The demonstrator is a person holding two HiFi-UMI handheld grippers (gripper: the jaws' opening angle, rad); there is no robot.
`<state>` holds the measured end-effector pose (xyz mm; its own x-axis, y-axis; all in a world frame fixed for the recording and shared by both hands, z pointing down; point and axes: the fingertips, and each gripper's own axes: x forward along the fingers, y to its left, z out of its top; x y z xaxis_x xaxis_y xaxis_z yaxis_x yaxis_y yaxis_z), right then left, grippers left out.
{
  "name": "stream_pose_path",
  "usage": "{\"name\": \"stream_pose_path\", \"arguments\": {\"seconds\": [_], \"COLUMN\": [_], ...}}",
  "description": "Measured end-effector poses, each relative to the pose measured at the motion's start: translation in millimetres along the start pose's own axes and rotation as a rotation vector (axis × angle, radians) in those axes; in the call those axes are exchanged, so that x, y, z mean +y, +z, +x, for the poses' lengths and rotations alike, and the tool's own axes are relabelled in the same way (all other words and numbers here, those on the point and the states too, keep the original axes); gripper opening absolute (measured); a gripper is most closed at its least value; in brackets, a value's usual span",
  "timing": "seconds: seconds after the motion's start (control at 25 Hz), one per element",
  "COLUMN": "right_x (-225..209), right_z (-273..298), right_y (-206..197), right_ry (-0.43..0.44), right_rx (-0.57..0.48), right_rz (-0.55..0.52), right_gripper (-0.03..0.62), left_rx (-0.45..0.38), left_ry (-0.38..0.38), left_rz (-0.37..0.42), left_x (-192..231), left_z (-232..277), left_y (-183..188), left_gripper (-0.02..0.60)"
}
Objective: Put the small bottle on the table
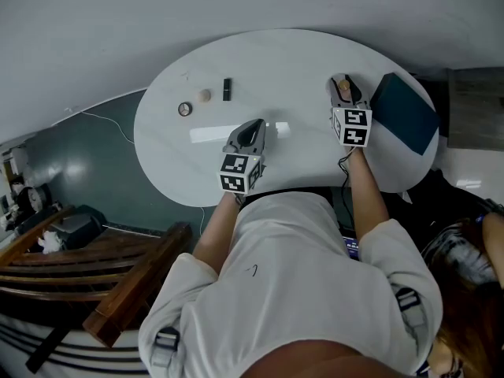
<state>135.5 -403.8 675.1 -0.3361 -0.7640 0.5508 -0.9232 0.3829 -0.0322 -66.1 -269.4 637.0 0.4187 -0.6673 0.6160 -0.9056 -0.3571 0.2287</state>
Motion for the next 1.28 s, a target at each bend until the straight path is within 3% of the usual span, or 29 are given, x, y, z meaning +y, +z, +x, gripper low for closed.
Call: {"name": "stream_pose_path", "arguments": {"seconds": [0.2,0.56,0.76,0.96,1.28], "right_x": [10,28,65,109,165], "right_z": [-22,-85,-110,-128,-144], "right_y": [3,-10,-12,-2,29], "right_ry": [-0.011,-0.07,-0.001,0.03,0.087], "right_rx": [-0.024,-0.028,-0.04,-0.061,-0.129], "right_rz": [0.013,0.045,0.081,0.051,-0.046], "right_gripper": [0.239,0.26,0.182,0.0,-0.002], "left_rx": [-0.018,-0.052,-0.077,-0.107,-0.214], "left_ry": [-0.025,-0.081,-0.112,-0.135,-0.132], "left_rz": [-0.001,0.003,0.019,0.038,0.068], "left_x": [2,6,3,-1,-6], "left_z": [-4,-16,-25,-42,-76], "left_y": [1,4,8,14,44], "left_gripper": [0.012,0.012,0.012,0.012,0.012]}}
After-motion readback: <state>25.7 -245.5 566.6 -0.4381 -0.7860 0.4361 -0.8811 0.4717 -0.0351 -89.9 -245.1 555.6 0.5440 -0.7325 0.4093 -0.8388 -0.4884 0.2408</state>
